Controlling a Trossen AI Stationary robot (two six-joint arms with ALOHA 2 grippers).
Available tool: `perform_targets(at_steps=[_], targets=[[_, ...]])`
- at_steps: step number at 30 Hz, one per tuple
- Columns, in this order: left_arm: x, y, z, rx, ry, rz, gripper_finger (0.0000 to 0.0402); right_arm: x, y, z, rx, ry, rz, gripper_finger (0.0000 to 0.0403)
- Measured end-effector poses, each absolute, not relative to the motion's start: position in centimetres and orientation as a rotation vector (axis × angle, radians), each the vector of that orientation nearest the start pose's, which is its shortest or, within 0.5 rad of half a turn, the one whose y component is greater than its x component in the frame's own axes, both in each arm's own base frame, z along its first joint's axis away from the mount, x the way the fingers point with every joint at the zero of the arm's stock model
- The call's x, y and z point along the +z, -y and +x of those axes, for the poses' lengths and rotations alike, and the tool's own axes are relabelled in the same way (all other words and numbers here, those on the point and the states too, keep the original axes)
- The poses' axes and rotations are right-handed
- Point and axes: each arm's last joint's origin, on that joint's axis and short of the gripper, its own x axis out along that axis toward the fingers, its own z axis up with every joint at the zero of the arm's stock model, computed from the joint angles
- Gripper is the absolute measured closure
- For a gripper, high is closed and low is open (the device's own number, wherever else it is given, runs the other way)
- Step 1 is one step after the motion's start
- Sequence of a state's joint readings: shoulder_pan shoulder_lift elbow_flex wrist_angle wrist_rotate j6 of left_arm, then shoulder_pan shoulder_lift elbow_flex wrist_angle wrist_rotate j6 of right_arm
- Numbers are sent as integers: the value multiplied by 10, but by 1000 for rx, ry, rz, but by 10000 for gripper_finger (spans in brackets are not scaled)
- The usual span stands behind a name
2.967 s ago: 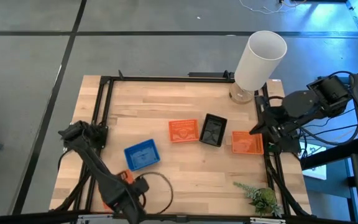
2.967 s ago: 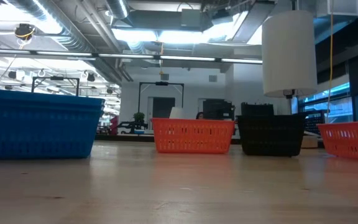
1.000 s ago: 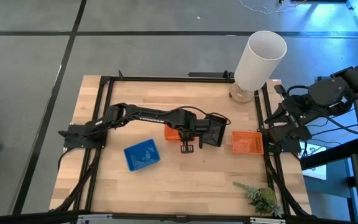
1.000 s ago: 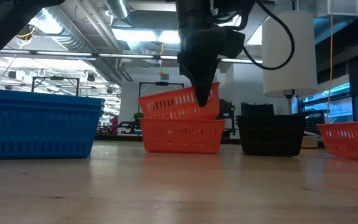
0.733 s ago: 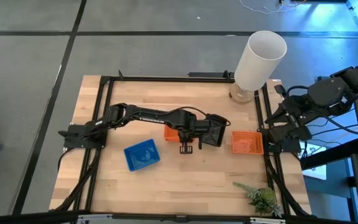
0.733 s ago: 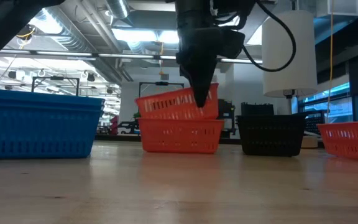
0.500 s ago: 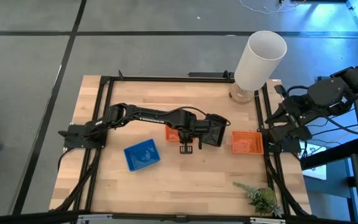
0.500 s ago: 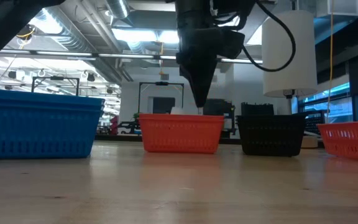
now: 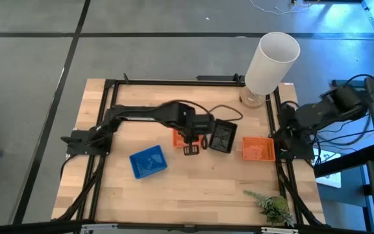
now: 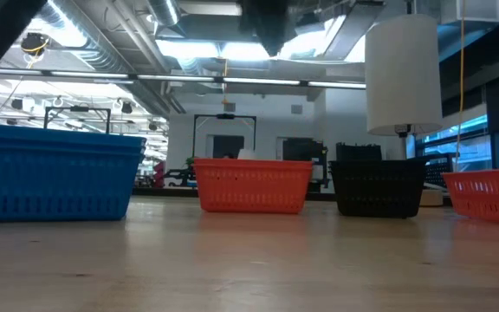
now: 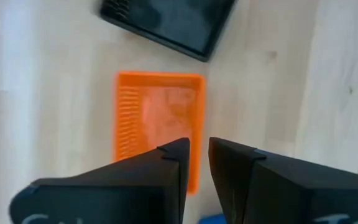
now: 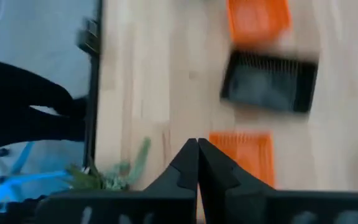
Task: Stack baskets by color
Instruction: Stack the right orange bin on the stacked orange bins
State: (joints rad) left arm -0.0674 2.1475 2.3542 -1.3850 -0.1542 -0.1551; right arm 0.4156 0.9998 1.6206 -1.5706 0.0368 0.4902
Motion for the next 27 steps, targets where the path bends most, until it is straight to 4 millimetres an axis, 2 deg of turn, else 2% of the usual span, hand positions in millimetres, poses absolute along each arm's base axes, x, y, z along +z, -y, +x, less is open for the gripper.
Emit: perform_targets(at_steps=[3, 10, 14, 20, 27], targets=[[374, 29, 407, 211, -1081, 34, 348, 409, -41, 94, 0, -1095, 374, 402], [420, 33, 364, 304, -973, 80, 348, 346, -53, 116, -168, -1246, 643, 402], [440, 34, 344, 317, -912, 83, 347, 316, -62, 133, -131, -1297, 699, 391], [456, 36, 326, 304, -862, 73, 347, 286, -71, 153, -93, -1260, 721, 340], [454, 43, 328, 285, -868, 83, 347, 244, -72, 162, -212, -1373, 681, 273]])
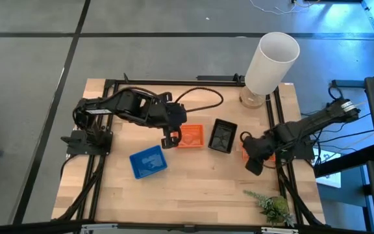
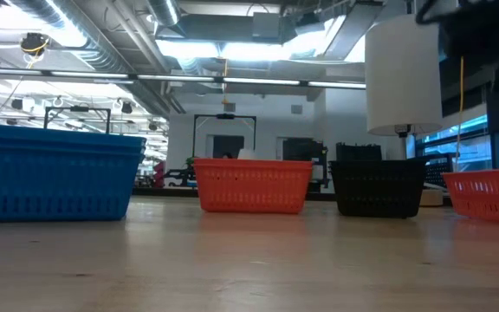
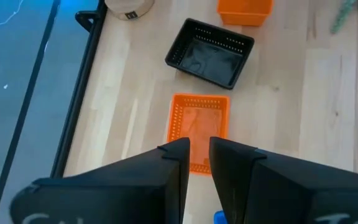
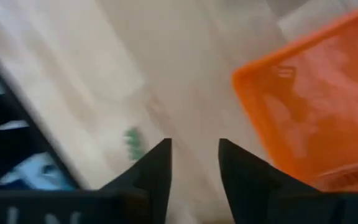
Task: Stack baskets by color
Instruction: Stack the right orange bin on the stacked orange bins
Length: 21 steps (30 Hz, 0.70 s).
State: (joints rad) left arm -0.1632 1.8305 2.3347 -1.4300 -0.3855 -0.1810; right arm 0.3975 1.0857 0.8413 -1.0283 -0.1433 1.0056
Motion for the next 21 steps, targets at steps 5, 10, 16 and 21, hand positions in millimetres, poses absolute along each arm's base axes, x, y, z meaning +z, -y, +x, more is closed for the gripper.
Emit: perform_targets(at_steps=[5, 10, 16, 21], targets=[[452, 44, 329, 282, -873, 85, 347, 219, -73, 166, -260, -1439, 552, 263], [453, 44, 329, 283, -872, 84, 347, 202, -74, 171, -241, -1491, 453, 262], [453, 44, 329, 282, -872, 84, 347, 190, -77, 177, -190, -1553, 317, 262], [453, 44, 329, 283, -872, 81, 347, 176, -78, 184, -178, -1598, 186, 262]])
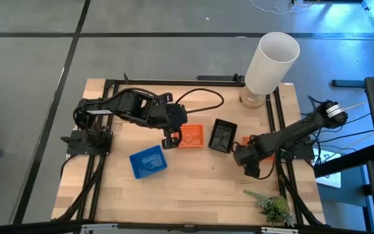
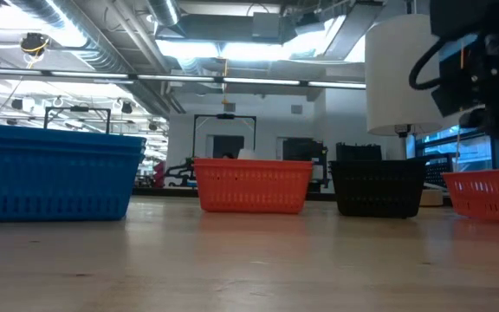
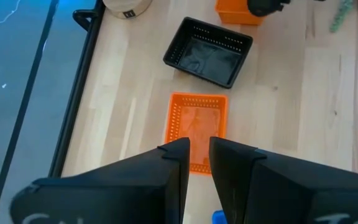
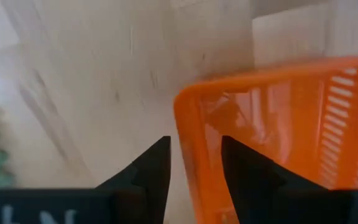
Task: Stack baskets by color
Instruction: Stack the right orange bin on the stacked orange bins
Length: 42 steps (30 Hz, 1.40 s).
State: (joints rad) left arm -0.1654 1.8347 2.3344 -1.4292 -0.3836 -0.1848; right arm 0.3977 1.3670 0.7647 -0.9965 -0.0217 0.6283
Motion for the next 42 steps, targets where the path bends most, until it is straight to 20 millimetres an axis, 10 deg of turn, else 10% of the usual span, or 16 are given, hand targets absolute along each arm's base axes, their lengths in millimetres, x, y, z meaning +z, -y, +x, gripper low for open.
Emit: perform_targets(at_steps=[16, 31, 42], targets=[[445, 44, 318, 328, -992, 16, 347, 152, -87, 205, -121, -1653, 115, 395], [453, 53, 307, 257, -978, 128, 347, 295, -97, 249, -173, -1467, 115, 401], [481, 55, 270, 256, -870, 105, 347, 338, -61, 351, -118, -1019, -71, 402]])
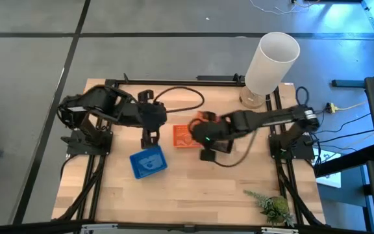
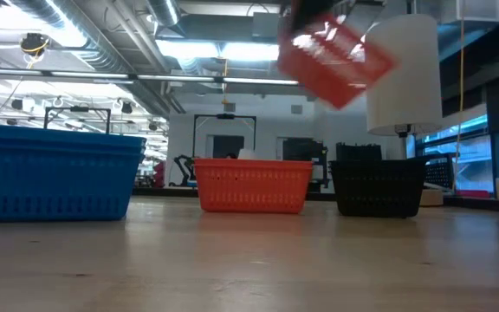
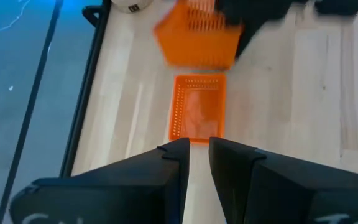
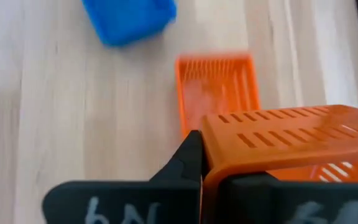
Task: Stack baskets by color
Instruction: Stack the right orange bin on the stacked orange bins
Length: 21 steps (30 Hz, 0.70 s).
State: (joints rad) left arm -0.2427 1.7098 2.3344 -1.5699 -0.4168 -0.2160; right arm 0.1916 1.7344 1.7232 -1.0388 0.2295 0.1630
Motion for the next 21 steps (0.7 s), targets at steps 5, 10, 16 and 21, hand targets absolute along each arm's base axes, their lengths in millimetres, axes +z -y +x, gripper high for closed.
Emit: perform_targets(at_steps=[5, 10, 16, 21], targets=[[492, 51, 253, 259, -823, 75, 347, 328, -37, 399, -61, -905, -74, 403], [498, 48, 243, 275, -795, 72, 347, 302, -22, 428, -12, -928, -39, 403], [501, 45, 239, 295, -781, 74, 347, 273, -17, 436, 2, -1034, -25, 403], [501, 45, 239, 294, -783, 86, 347, 263, -17, 435, -8, -1104, -30, 403]])
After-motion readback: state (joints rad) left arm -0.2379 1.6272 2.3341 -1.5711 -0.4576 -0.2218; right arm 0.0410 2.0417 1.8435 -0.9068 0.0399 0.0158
